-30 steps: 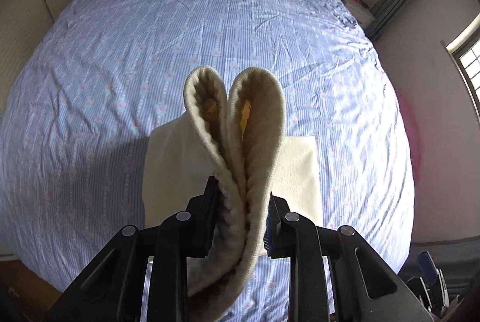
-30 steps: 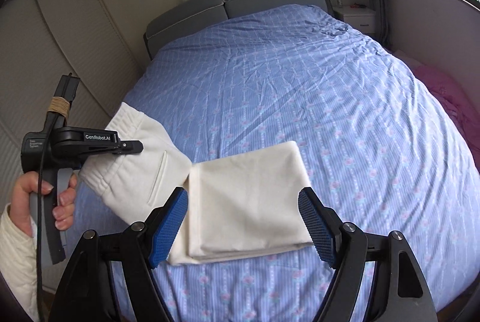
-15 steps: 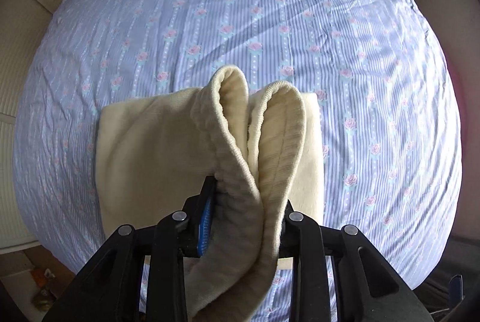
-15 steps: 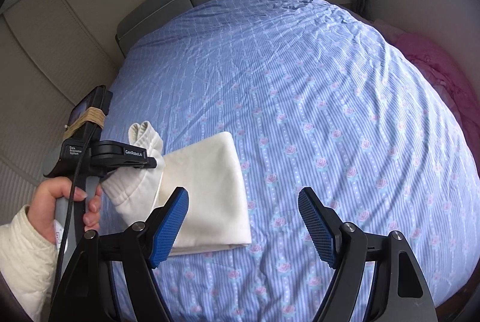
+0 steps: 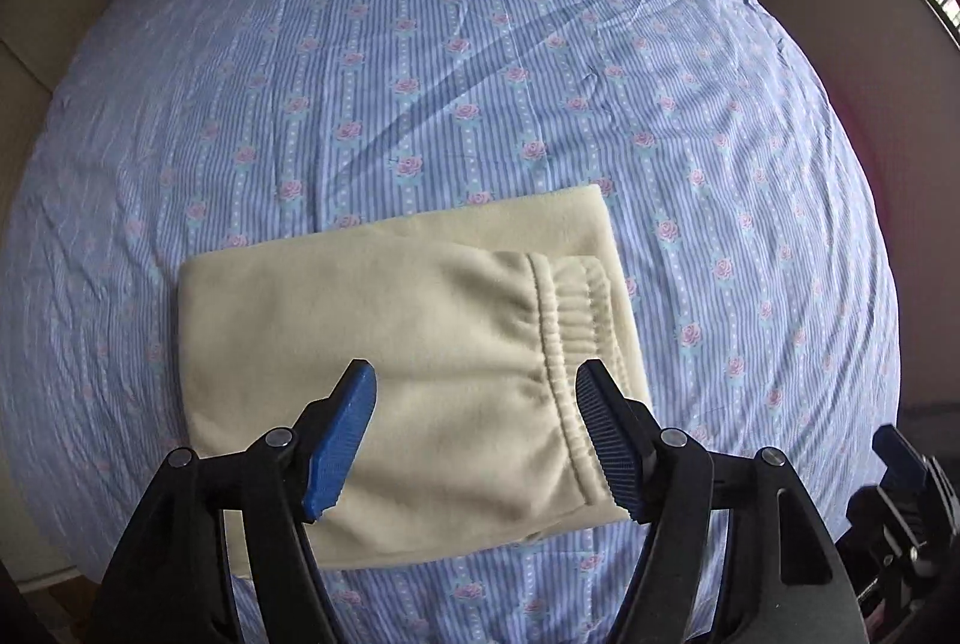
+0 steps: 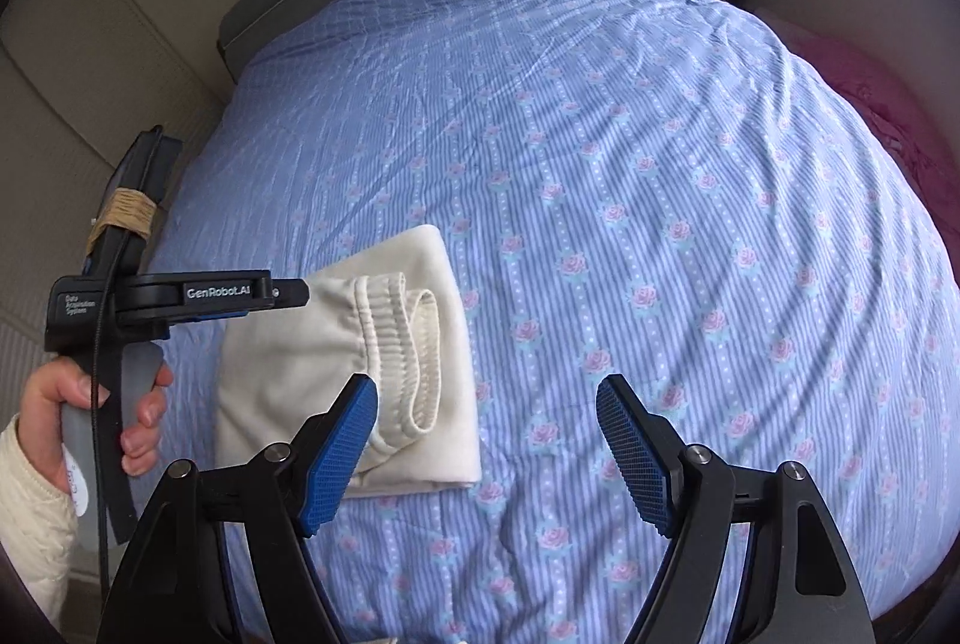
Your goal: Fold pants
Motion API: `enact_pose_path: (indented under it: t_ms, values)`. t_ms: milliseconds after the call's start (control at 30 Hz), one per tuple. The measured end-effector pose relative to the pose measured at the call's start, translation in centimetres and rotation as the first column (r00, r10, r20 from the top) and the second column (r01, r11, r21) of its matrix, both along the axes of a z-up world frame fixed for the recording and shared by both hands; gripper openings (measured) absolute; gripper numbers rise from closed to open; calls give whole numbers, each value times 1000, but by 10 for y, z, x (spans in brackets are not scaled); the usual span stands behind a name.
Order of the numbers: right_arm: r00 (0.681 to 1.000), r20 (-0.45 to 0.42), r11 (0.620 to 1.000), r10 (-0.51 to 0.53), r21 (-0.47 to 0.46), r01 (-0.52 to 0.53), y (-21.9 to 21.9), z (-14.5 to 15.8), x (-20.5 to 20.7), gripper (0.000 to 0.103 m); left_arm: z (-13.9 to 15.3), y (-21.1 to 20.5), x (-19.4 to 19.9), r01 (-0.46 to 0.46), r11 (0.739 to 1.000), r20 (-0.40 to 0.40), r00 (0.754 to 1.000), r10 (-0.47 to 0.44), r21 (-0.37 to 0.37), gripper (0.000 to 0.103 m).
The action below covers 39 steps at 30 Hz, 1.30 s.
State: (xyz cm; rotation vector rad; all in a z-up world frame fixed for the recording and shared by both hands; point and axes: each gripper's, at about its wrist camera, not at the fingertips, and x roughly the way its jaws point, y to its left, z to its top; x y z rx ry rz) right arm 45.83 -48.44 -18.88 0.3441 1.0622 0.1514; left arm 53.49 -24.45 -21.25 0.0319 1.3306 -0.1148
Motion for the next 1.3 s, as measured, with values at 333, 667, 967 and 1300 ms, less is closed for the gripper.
enact_pose_path:
  t_ms: [333, 667, 967, 1300]
  values:
    - [985, -61, 986, 160, 60, -157, 74, -52, 63, 75, -46, 65, -43, -59, 998, -31, 998, 59, -11, 68]
    - [961, -236, 989, 143, 79, -127, 95, -126, 94, 57, -74, 50, -30, -84, 995, -101, 992, 78, -55, 68]
    - [964, -184, 979, 190, 106, -173, 112, -100, 91, 39, -63, 51, -32, -90, 992, -85, 993, 83, -83, 68]
    - [944, -215, 950, 251, 239, -198, 116, -118, 112, 31, -69, 46, -39, -108, 992, -119, 988, 99, -71, 68]
